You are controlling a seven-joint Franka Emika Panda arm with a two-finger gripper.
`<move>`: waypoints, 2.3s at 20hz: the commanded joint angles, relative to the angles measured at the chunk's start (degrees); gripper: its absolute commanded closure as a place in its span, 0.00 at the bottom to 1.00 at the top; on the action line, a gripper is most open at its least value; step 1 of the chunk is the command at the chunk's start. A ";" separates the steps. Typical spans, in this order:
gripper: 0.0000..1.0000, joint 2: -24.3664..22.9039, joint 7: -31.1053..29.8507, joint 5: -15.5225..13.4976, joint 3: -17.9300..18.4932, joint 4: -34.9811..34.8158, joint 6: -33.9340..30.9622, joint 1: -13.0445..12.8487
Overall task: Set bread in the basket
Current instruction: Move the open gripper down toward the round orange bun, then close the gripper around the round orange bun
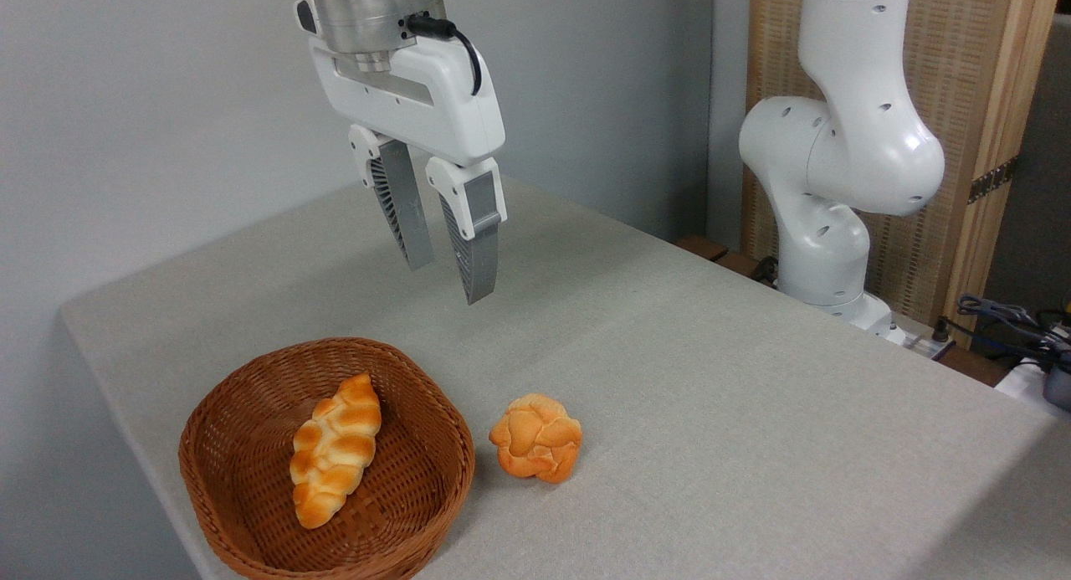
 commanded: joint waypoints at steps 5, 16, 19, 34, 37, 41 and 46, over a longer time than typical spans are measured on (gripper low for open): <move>0.00 -0.32 11.16 1.46 2.73 -8.67 10.87 -0.33; 0.00 0.21 20.40 9.12 3.52 -21.34 18.87 -0.41; 0.00 0.38 20.66 8.94 3.34 -24.23 19.05 -0.50; 0.95 0.30 22.51 6.83 2.64 -26.00 16.50 -0.94; 0.98 0.30 22.51 6.83 2.64 -26.00 15.89 -0.94; 1.00 0.30 22.42 6.74 2.55 -26.00 14.83 -0.94; 1.00 0.21 22.86 6.66 2.55 -25.82 14.66 -1.03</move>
